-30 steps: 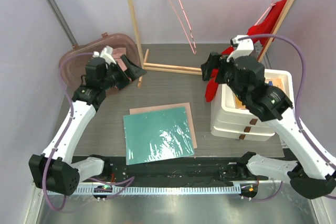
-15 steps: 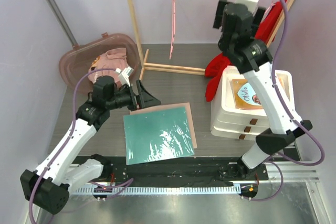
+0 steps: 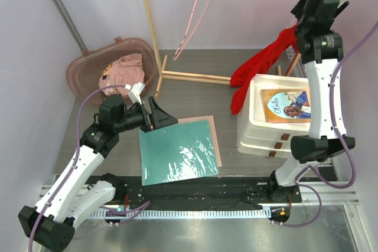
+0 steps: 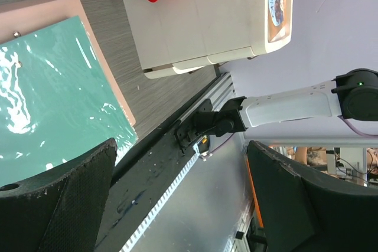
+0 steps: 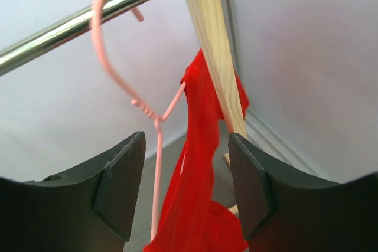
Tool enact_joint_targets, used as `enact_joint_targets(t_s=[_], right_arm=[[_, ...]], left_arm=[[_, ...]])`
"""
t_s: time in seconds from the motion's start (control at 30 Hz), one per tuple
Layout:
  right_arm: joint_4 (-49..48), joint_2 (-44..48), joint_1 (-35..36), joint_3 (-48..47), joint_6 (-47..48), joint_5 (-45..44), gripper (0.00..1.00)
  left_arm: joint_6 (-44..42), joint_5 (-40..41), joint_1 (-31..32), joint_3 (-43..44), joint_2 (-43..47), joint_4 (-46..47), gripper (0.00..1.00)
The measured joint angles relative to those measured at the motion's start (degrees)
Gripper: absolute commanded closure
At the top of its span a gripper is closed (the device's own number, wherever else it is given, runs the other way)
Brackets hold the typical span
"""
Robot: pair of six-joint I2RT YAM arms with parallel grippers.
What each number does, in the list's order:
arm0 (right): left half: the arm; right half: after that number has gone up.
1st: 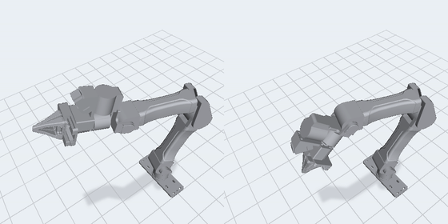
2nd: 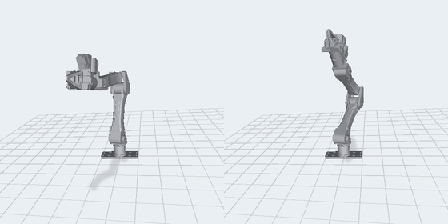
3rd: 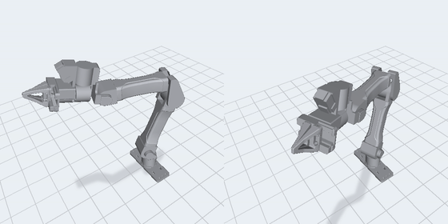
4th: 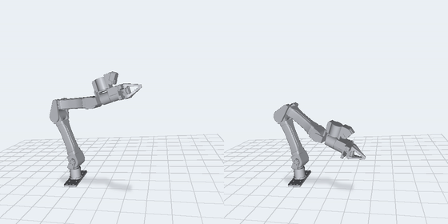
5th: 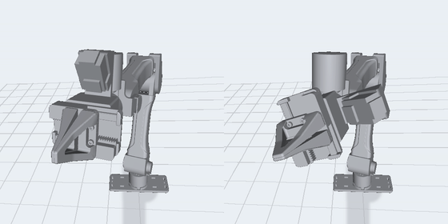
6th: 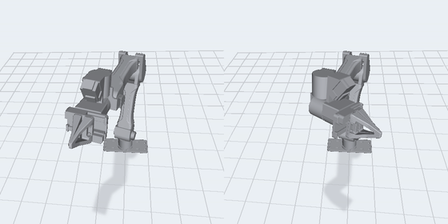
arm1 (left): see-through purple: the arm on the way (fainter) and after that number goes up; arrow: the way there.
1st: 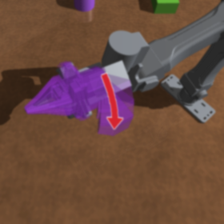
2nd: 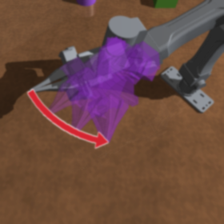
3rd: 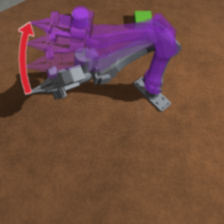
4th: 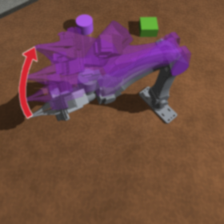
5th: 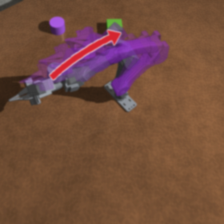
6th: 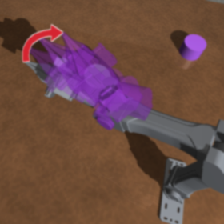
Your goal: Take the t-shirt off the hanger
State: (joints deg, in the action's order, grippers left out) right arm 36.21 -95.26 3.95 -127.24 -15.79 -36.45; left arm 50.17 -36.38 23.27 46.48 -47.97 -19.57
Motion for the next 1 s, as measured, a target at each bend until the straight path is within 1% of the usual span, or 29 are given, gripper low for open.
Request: enact_joint_targets(t_s=[0.13, 0.23, 0.43, 0.7, 0.83, 1.0], right_arm=[[1.14, -1.64, -4.79, -1.27, -4.61, 8.85, 0.38], [2.16, -3.28, -6.16, -1.66, -6.51, 12.48, 0.39], [2.97, -5.16, -5.92, -1.66, -7.93, 16.41, 0.43], [4.59, -5.25, -5.92, -2.64, -8.85, 19.02, 0.44], [6.38, -2.97, -5.92, -3.19, -9.70, 19.91, 0.44], [6.45, 2.56, -5.92, -3.17, -10.08, 22.23, 0.45]], left_arm=[[0.46, 0.35, 0.02, 0.00, 1.42, -0.02, 0.09], [0.48, 0.35, 0.02, 0.00, 2.91, -0.02, 0.09], [0.42, 0.37, 0.02, 0.00, 3.61, -0.13, 0.09], [0.42, 0.81, 0.02, 0.00, 3.58, -0.46, 0.10], [0.39, 1.29, 0.02, 0.00, 3.61, -0.44, 0.10], [0.42, 1.66, 0.02, 0.00, 3.61, -0.44, 0.10]])
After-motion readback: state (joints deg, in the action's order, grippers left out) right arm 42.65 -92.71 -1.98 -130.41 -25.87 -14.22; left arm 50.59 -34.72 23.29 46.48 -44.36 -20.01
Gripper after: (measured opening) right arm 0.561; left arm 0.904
